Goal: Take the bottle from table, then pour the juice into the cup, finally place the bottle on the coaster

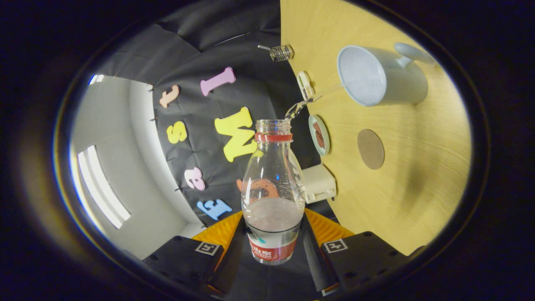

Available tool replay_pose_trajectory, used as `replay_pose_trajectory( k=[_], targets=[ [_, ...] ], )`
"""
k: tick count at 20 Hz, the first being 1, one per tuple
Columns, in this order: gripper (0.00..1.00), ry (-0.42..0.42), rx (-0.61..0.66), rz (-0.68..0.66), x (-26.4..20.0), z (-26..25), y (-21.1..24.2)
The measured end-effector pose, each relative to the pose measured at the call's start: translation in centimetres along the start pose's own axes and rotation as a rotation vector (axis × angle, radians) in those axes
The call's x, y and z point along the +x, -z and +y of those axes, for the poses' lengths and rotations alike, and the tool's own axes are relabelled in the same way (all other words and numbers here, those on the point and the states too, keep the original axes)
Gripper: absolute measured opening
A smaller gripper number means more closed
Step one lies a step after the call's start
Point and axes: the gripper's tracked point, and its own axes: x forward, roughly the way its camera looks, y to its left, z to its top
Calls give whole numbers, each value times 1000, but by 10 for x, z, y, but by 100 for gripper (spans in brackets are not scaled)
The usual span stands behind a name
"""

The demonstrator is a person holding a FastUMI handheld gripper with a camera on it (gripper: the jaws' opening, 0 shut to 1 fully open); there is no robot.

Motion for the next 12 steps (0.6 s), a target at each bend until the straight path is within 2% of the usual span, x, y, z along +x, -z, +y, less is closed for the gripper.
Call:
replay_pose_trajectory(
  k=[12],
  targets=[
    [75, 6, 70, 7, 2, 11, -4]
  ],
)
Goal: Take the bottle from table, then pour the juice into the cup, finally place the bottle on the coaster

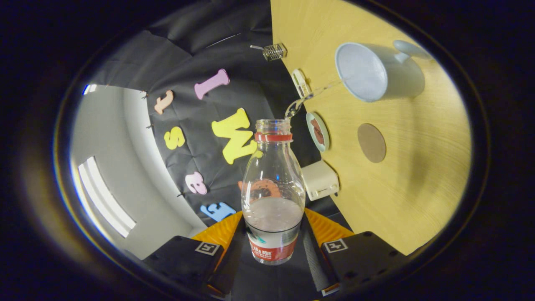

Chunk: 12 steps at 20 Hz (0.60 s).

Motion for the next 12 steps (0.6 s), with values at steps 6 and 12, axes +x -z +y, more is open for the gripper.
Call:
replay_pose_trajectory(
  k=[6, 12],
  targets=[
    [75, 6, 18, 3, 1, 5, 0],
    [75, 20, 56, 5, 5, 9, 0]
  ],
)
